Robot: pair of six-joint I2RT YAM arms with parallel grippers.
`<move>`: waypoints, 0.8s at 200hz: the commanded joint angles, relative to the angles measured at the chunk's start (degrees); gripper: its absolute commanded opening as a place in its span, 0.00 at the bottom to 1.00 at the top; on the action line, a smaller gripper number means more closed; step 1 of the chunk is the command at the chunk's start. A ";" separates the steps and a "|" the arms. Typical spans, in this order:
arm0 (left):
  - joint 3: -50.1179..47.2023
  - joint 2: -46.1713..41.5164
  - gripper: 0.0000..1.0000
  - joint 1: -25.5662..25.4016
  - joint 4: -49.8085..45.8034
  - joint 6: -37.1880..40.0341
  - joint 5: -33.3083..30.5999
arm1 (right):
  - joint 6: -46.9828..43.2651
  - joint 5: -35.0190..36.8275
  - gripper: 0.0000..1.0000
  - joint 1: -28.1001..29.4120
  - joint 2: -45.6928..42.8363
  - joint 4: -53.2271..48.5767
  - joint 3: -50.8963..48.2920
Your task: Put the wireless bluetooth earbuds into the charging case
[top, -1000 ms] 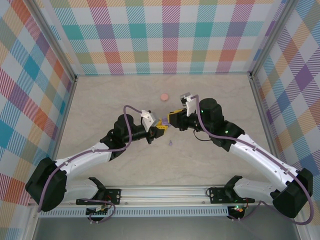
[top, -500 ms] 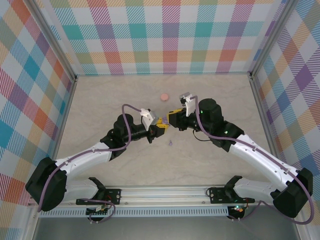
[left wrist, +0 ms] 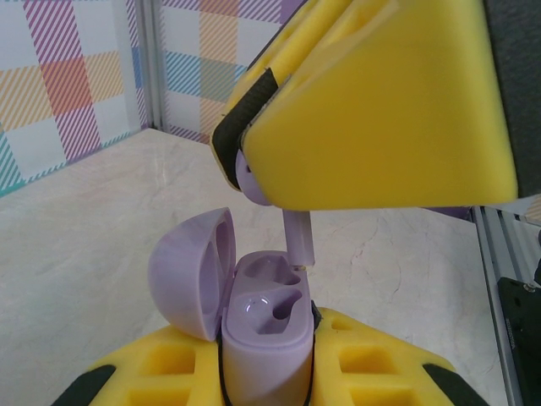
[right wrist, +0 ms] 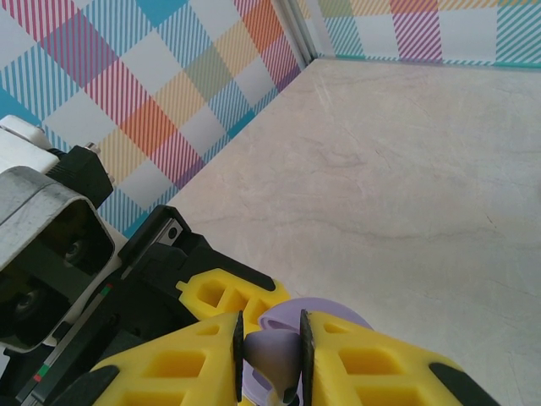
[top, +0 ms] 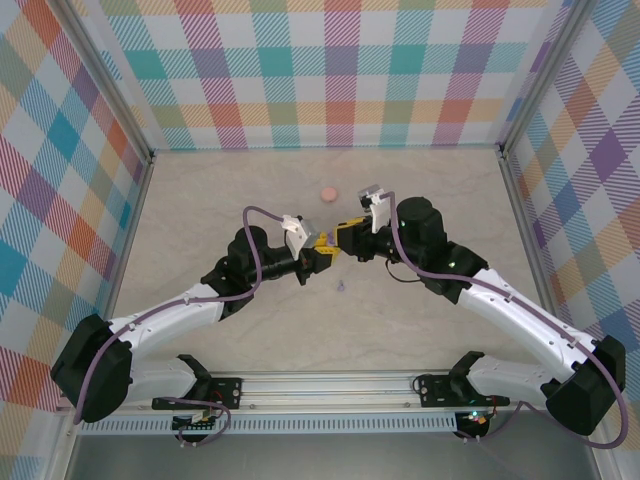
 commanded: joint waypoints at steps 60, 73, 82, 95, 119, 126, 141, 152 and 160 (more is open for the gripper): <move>1.83 -0.07 0.20 -1.05 2.08 -0.60 1.38 | -1.27 0.57 0.26 0.55 0.66 1.56 0.62; 1.82 -0.21 0.20 -1.08 2.03 -0.73 1.45 | -1.23 0.70 0.26 0.56 0.66 1.51 0.56; 1.82 -0.19 0.20 -1.08 2.12 -0.78 1.64 | -1.21 0.79 0.26 0.54 0.70 1.51 0.48; 1.90 -0.17 0.20 -1.08 2.33 -0.94 1.99 | -1.27 1.09 0.26 0.56 0.66 1.42 0.53; 1.96 -0.14 0.20 -1.02 2.28 -1.06 1.98 | -1.39 1.10 0.26 0.53 0.75 1.34 0.49; 1.95 -0.19 0.20 -1.03 2.22 -1.12 1.91 | -1.39 1.10 0.26 0.55 0.75 1.21 0.53; 2.10 -0.03 0.20 -1.08 2.34 -1.33 2.14 | -1.45 1.19 0.26 0.56 0.74 1.21 0.37; 2.15 -0.02 0.20 -1.07 2.31 -1.49 2.20 | -1.48 1.30 0.26 0.58 0.91 1.20 0.42; 2.15 0.08 0.20 -1.09 2.33 -1.55 2.09 | -1.49 1.21 0.26 0.63 1.01 1.22 0.44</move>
